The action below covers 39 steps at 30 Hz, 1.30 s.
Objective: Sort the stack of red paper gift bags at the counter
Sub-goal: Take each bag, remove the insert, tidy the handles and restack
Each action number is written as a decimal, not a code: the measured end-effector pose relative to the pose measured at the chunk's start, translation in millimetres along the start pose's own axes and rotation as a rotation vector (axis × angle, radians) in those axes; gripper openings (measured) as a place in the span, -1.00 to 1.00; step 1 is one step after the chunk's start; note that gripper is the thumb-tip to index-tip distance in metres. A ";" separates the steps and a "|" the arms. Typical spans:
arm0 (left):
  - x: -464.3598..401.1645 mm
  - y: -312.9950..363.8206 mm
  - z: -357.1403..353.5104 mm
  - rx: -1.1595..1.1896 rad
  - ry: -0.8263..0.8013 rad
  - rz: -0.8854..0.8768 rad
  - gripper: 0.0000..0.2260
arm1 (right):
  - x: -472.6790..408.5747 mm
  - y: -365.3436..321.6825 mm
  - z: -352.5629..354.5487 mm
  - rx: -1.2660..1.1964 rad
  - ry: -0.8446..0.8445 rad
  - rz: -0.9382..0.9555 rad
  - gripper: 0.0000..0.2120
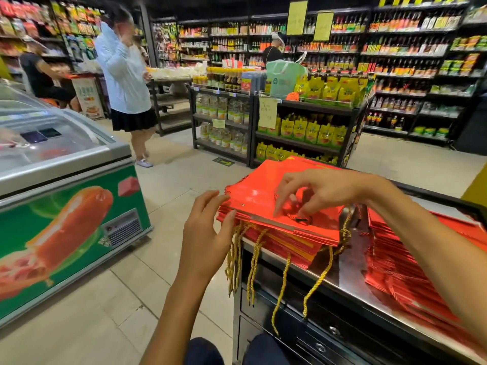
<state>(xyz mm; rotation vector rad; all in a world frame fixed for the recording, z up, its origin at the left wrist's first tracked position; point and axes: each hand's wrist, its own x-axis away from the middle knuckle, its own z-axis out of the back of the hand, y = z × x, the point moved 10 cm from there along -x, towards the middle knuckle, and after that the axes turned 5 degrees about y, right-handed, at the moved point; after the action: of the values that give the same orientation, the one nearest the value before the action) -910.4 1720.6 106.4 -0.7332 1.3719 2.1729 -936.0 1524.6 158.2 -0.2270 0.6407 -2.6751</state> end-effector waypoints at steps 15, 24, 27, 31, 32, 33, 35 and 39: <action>13.2 5.3 -5.6 0.020 -0.010 -0.081 -0.87 | -25.4 -11.3 9.4 -0.096 0.279 0.019 -0.81; 17.0 3.5 -3.2 0.038 0.002 -0.019 -0.83 | -39.2 -15.3 -1.1 -0.078 0.272 0.042 -0.94; 15.2 3.2 -1.8 0.035 0.015 0.007 -0.83 | -40.8 -21.7 -6.4 -0.028 0.251 0.079 -0.95; 16.3 4.7 -1.5 0.048 0.035 0.027 -0.85 | -42.3 -30.2 -8.8 0.103 0.242 0.137 -0.94; 16.5 5.2 -1.3 0.052 0.041 0.032 -0.85 | -42.7 -33.1 -9.2 0.135 0.241 0.157 -0.92; 16.6 5.9 -0.8 0.059 0.048 0.036 -0.85 | -43.0 -36.0 -9.8 0.169 0.240 0.176 -0.91; 16.2 8.8 0.2 0.071 0.064 0.024 -0.86 | -42.5 -42.0 -10.5 0.233 0.233 0.202 -0.89; 15.4 14.0 2.9 0.053 0.086 -0.049 -0.85 | -41.3 -55.3 -8.6 0.355 0.224 0.238 -0.87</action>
<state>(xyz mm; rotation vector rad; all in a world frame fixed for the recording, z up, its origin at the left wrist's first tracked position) -931.4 1719.3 106.7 -0.8400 1.4334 2.0803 -918.3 1590.1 173.5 0.2332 0.2267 -2.5423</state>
